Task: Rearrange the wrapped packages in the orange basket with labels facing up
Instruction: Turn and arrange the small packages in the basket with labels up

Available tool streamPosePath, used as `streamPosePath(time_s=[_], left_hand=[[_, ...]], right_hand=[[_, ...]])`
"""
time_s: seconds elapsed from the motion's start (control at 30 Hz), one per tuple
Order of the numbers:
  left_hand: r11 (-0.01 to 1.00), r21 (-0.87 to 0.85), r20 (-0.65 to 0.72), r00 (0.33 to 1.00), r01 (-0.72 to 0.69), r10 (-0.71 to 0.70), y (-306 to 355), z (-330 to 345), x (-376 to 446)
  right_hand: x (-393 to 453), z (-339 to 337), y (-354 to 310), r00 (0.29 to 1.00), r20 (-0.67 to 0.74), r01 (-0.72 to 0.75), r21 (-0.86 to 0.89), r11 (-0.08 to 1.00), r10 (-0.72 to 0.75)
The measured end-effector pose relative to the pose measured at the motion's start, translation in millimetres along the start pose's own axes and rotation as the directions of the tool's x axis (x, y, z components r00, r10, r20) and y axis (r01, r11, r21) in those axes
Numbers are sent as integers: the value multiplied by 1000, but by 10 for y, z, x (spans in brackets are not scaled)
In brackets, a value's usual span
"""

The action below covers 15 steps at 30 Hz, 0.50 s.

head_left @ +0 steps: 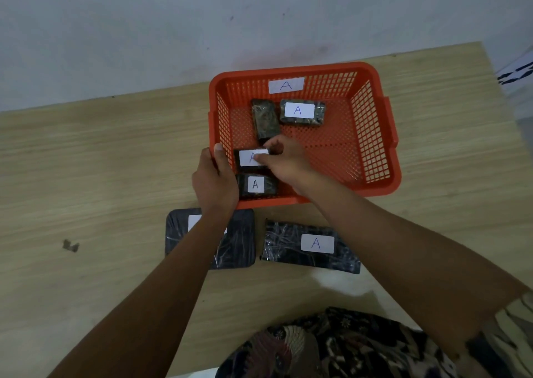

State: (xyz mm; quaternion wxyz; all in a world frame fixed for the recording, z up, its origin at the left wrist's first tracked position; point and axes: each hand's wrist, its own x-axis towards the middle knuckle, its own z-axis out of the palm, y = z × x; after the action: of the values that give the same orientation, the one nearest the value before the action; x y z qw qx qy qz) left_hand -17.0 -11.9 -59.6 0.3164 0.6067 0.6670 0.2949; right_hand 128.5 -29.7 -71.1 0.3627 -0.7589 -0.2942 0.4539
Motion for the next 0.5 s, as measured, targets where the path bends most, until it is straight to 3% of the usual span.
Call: streamPosePath(time_s=[0.27,0.43,0.5], left_hand=[[1000,12,-3,1000,8,-8,15,-10,4],[1000,0,-4,1000,20,-20,7,-6,3],[1000,-6,1,1000,19,-19,15,-9,3]], right_hand=[[3,-12,-8,994,103,57,-212,976,-35],[93,-74,-100,946,-221,152,-338,929,-236],[195,-105,-162,941,-230,160,-342,926,-247]])
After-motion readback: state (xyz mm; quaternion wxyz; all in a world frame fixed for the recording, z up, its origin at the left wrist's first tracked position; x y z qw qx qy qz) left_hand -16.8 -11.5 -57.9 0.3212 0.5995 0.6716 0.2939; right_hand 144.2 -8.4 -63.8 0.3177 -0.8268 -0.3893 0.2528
